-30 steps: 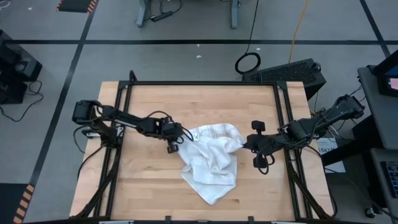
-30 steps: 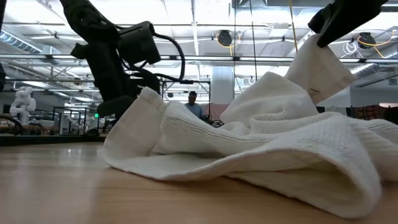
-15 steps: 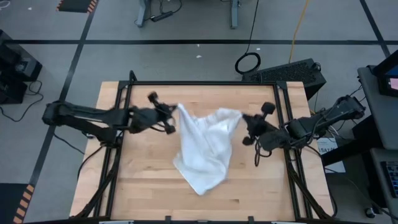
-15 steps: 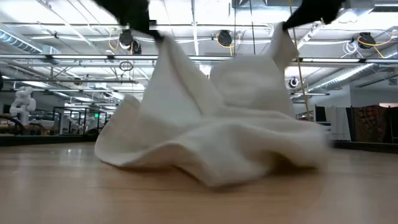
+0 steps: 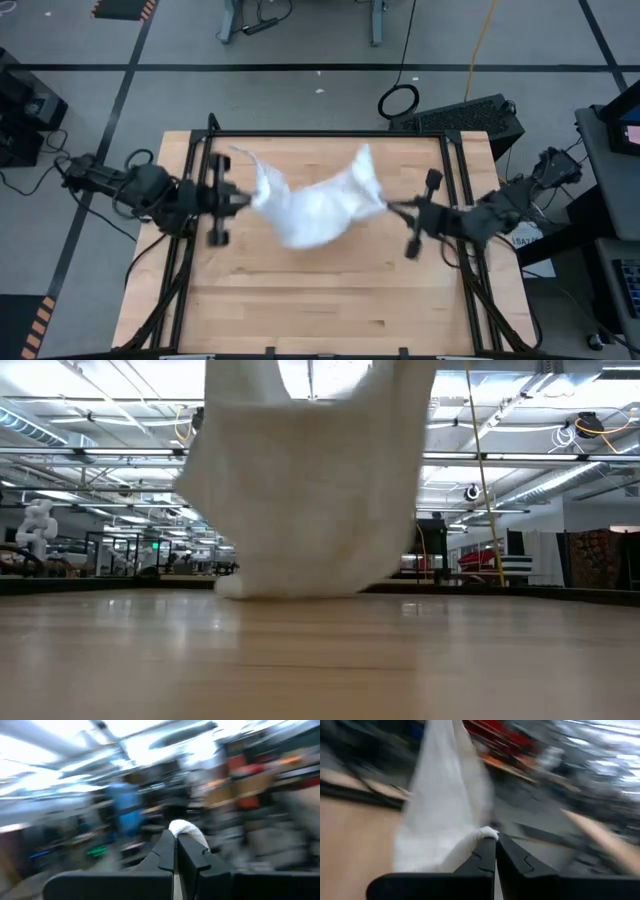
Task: Roll towel
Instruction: Roll the white towel
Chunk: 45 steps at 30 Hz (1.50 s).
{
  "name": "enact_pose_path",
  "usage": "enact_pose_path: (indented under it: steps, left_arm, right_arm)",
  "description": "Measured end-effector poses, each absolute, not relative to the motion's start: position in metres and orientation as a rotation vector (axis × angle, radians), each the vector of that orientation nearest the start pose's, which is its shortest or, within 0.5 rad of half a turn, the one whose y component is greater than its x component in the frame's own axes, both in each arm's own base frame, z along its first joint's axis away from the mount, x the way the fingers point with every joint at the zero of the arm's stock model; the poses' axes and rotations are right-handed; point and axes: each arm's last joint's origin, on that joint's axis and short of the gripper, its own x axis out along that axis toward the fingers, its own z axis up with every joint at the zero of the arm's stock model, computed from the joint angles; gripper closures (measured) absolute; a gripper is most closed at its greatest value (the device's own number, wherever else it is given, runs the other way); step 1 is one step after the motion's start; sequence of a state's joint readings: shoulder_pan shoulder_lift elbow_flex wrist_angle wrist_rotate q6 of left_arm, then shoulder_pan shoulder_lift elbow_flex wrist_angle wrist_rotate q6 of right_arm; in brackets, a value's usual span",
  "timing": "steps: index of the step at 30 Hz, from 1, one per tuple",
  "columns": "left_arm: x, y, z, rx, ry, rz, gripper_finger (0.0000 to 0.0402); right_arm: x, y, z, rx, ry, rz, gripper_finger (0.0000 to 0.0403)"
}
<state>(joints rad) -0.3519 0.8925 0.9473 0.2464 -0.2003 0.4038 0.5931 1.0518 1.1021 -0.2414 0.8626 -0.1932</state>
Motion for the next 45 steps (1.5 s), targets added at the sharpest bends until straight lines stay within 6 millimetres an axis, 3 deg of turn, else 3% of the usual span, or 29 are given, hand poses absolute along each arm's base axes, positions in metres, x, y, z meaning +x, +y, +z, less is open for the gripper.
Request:
enact_pose_path:
  steps: [2,5,11,14,18,25,31,36,45]
  left_arm:
    - [0.175,-0.069,0.412,0.317,-0.342,-0.212,0.0399]
    - [0.170,-0.076,0.413,0.304,-0.350,-0.236,0.0400]
    - [0.170,-0.069,0.412,0.319,-0.248,0.120,0.0400]
    - [0.172,-0.063,0.406,0.337,-0.166,0.226,0.0400]
    - [0.176,-0.065,0.390,0.283,-0.042,0.106,0.0400]
    - [0.191,-0.070,0.339,0.136,0.273,0.127,0.0400]
    - [0.208,-0.071,0.298,0.125,0.395,0.294,0.0399]
    - [0.222,-0.059,0.269,0.147,0.451,0.529,0.0393]
    - [0.236,-0.042,0.223,-0.002,0.609,0.715,0.0390]
  right_arm:
    - [0.185,0.113,0.390,-0.266,0.180,-0.103,0.0403]
    - [0.177,0.126,0.386,-0.200,0.231,0.079,0.0403]
    - [0.164,0.135,0.372,-0.076,0.370,0.151,0.0403]
    - [0.162,0.134,0.356,-0.037,0.465,0.112,0.0403]
    - [0.163,0.135,0.320,-0.044,0.596,0.063,0.0403]
    - [0.165,0.129,0.277,-0.082,0.676,-0.083,0.0403]
    - [0.168,0.115,0.275,-0.204,0.542,-0.362,0.0403]
    - [0.174,0.099,0.279,-0.365,0.455,-0.583,0.0403]
    - [0.188,0.072,0.278,-0.328,0.457,-0.776,0.0403]
